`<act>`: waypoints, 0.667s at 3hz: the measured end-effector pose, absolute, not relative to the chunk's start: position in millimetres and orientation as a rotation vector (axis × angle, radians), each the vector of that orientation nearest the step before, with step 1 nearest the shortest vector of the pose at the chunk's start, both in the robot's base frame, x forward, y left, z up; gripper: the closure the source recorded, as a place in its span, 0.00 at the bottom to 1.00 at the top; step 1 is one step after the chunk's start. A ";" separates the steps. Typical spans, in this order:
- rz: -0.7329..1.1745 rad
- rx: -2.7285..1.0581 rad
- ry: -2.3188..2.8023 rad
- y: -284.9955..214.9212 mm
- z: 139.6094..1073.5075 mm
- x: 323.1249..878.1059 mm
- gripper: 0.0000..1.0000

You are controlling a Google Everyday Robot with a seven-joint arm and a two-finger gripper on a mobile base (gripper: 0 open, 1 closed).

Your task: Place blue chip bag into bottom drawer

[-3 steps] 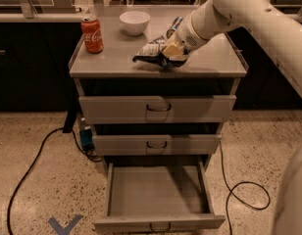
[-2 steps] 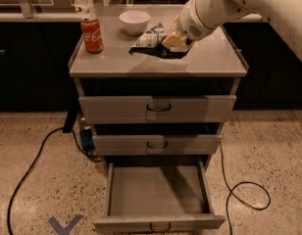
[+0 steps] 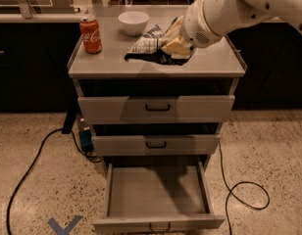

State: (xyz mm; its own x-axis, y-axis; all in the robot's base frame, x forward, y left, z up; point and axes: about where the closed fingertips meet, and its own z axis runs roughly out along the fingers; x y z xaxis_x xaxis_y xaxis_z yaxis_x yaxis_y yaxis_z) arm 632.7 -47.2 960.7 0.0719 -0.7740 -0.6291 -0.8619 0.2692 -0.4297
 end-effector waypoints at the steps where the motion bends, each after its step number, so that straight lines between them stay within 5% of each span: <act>1: 0.200 -1.562 1.677 -61.5 924.4 625.0 1.00; 2: 0.200 -1.562 1.676 -61.4 924.4 625.0 1.00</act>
Offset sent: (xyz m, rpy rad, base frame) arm -0.0072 -0.0116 -0.0306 0.0143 0.0295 0.0510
